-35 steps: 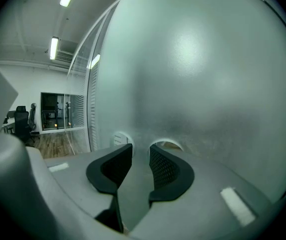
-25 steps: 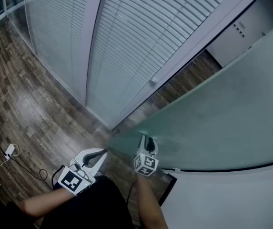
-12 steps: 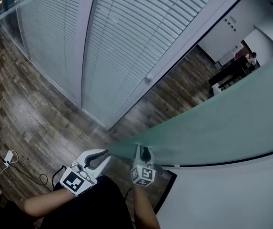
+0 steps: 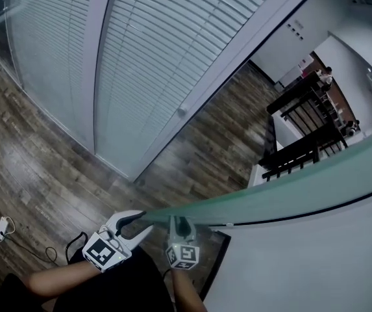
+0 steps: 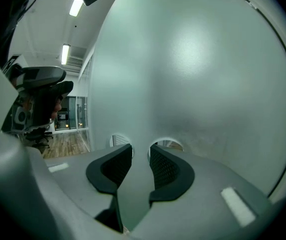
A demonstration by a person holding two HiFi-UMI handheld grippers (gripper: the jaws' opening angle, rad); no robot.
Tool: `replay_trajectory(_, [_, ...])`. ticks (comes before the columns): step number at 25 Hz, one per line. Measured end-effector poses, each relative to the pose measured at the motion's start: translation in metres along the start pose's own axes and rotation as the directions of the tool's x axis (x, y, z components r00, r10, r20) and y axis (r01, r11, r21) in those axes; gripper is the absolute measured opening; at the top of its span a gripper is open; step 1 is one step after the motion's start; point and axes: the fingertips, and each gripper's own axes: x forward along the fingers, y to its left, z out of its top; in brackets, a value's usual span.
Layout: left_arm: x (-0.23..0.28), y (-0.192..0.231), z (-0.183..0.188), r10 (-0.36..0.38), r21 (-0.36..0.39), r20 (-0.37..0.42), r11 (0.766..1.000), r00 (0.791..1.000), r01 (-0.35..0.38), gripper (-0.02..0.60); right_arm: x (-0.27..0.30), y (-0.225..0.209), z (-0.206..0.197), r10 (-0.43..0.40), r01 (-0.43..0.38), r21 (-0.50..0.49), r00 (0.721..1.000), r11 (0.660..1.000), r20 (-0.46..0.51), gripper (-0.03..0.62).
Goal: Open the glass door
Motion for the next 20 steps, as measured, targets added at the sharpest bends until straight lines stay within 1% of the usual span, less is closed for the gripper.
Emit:
replay_trajectory(4, [0.013,-0.012,0.001,-0.07,0.027,-0.003,0.997,0.998,0.07,0.15,-0.01,0.007,-0.002,0.017,-0.017,-0.004,1.0,1.0,-0.003,0.117])
replay_trajectory(7, [0.021,-0.022,-0.001,-0.111,0.025,-0.014,0.994,0.994,0.111,0.164,-0.018,0.01,-0.006,0.018,-0.018,-0.008,1.0,1.0,-0.01,0.118])
replay_trajectory(8, [0.023,-0.026,-0.001,-0.124,0.039,-0.014,0.991,0.992,0.125,0.169,-0.021,0.011,-0.008,0.019,-0.02,-0.009,1.0,1.0,-0.01,0.118])
replay_trajectory(11, [0.026,-0.033,0.006,-0.152,0.13,0.001,0.98,0.988,0.151,0.169,-0.025,0.014,-0.009,0.038,-0.038,-0.011,0.999,0.999,-0.017,0.119])
replay_trajectory(12, [0.026,-0.034,0.008,-0.158,0.145,0.009,0.977,0.987,0.155,0.169,-0.026,0.016,-0.01,0.043,-0.043,-0.011,0.999,0.999,-0.023,0.118])
replay_trajectory(15, [0.029,-0.038,0.004,-0.172,0.108,0.016,0.98,0.985,0.169,0.164,-0.029,0.018,-0.016,0.043,-0.043,-0.006,0.999,0.999,-0.029,0.118])
replay_trajectory(16, [0.029,-0.04,0.004,-0.178,0.103,0.018,0.979,0.984,0.176,0.137,-0.031,0.018,-0.017,0.04,-0.04,-0.005,0.999,0.999,-0.026,0.118])
replay_trajectory(17, [0.029,-0.041,0.004,-0.183,0.098,0.024,0.979,0.983,0.179,0.095,-0.032,0.018,-0.016,0.039,-0.04,-0.004,0.999,0.999,-0.022,0.118])
replay_trajectory(18, [0.029,-0.041,0.006,-0.185,0.088,0.031,0.979,0.982,0.181,0.083,-0.033,0.018,-0.015,0.041,-0.041,-0.002,0.999,0.999,-0.018,0.118])
replay_trajectory(20, [0.03,-0.042,0.008,-0.189,0.069,0.033,0.98,0.981,0.187,0.089,-0.035,0.017,-0.013,0.047,-0.047,0.004,0.999,0.999,-0.008,0.12])
